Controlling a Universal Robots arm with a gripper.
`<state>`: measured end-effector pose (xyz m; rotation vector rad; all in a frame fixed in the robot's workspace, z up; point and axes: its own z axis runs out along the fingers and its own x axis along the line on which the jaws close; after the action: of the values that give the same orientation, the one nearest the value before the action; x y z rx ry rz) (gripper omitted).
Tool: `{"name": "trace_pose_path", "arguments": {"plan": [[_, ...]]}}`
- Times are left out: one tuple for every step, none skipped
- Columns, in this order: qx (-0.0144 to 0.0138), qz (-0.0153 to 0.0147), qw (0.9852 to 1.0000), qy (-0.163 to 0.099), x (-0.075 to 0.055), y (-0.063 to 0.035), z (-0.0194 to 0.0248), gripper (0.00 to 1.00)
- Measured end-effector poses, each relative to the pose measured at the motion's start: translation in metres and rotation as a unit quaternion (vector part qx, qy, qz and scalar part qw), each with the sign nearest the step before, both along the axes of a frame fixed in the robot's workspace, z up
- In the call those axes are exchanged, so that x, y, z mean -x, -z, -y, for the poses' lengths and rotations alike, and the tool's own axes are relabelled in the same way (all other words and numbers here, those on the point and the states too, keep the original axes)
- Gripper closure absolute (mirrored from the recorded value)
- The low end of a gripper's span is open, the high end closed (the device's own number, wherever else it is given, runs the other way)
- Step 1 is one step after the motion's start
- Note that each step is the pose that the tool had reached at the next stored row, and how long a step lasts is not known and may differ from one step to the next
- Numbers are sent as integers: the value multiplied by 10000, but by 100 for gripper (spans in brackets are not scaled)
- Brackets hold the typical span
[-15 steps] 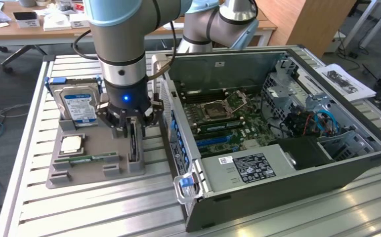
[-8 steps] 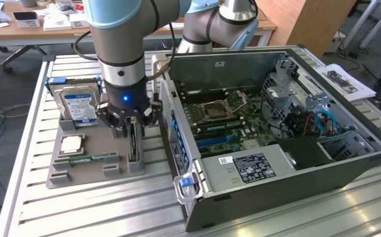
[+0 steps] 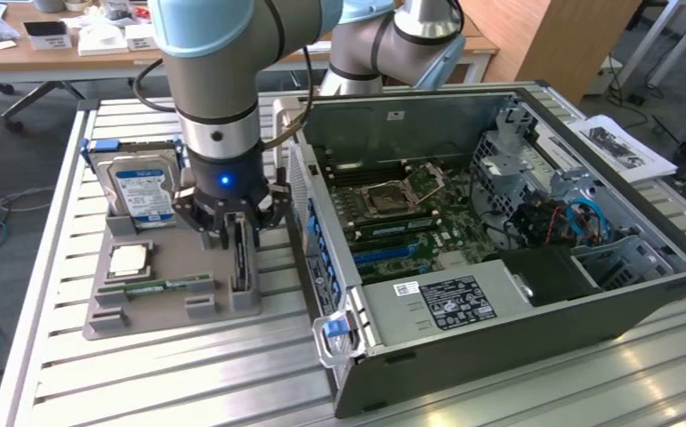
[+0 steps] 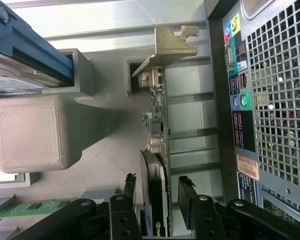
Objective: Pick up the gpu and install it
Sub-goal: 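Pick up the gpu and move the gpu toward the slot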
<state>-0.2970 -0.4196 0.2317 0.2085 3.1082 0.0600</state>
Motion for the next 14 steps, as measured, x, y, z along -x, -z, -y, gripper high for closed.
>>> {"name": "trace_pose_path", "arguments": {"plan": [[-1, 1, 10000, 2, 2, 4, -1, 53], [-2, 2, 10000, 5, 9, 8, -2, 53], [-2, 2, 10000, 8, 18, 11, -2, 53], [-2, 2, 10000, 12, 25, 14, -2, 53], [-2, 3, 10000, 15, 29, 16, -2, 53], [-2, 2, 10000, 15, 29, 16, -1, 53], [-1, 2, 10000, 15, 29, 16, -2, 53], [-1, 1, 10000, 16, 29, 15, -1, 53], [-1, 2, 10000, 16, 29, 16, -1, 53], [-1, 1, 10000, 16, 29, 16, -1, 53], [-1, 2, 10000, 16, 29, 16, -1, 53], [-1, 2, 10000, 17, 28, 16, -2, 53], [-2, 2, 10000, 16, 23, 16, -2, 53], [-1, 1, 10000, 17, 23, 16, -2, 53]]}}
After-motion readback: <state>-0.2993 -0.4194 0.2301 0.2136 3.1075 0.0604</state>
